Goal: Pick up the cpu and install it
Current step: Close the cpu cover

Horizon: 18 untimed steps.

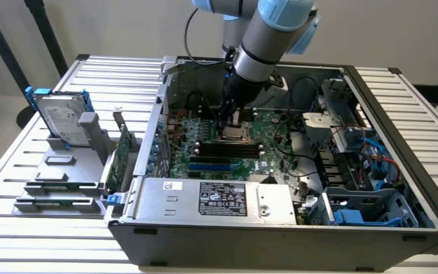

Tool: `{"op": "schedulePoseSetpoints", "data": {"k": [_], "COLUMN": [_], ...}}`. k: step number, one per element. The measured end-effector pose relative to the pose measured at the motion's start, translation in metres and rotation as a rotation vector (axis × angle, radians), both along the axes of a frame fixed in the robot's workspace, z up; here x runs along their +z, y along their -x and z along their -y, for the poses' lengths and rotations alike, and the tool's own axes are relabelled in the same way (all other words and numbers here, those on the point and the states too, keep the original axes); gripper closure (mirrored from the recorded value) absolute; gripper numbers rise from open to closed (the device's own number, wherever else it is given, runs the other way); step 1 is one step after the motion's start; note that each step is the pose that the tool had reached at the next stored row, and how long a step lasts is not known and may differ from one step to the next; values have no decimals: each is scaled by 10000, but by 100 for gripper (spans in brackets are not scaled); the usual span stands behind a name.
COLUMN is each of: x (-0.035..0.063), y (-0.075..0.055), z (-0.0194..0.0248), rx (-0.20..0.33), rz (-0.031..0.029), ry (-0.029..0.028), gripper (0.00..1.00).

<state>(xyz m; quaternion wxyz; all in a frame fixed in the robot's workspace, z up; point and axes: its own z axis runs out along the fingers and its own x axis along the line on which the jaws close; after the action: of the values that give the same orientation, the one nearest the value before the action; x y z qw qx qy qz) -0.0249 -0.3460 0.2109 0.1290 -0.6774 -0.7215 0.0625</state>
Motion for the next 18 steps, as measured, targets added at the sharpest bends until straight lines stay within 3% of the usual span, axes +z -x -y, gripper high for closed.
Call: {"op": "schedulePoseSetpoints", "data": {"k": [6, 11, 14, 18], "x": [-62, -109, -114, -81], "y": [1, 6, 9, 18], "z": [0, 1, 1, 4], "rx": [-34, -53, -61, -70], "rz": [0, -1, -2, -2], "ry": [-138, -211, -244, -337], "gripper": [89, 89, 89, 89]}}
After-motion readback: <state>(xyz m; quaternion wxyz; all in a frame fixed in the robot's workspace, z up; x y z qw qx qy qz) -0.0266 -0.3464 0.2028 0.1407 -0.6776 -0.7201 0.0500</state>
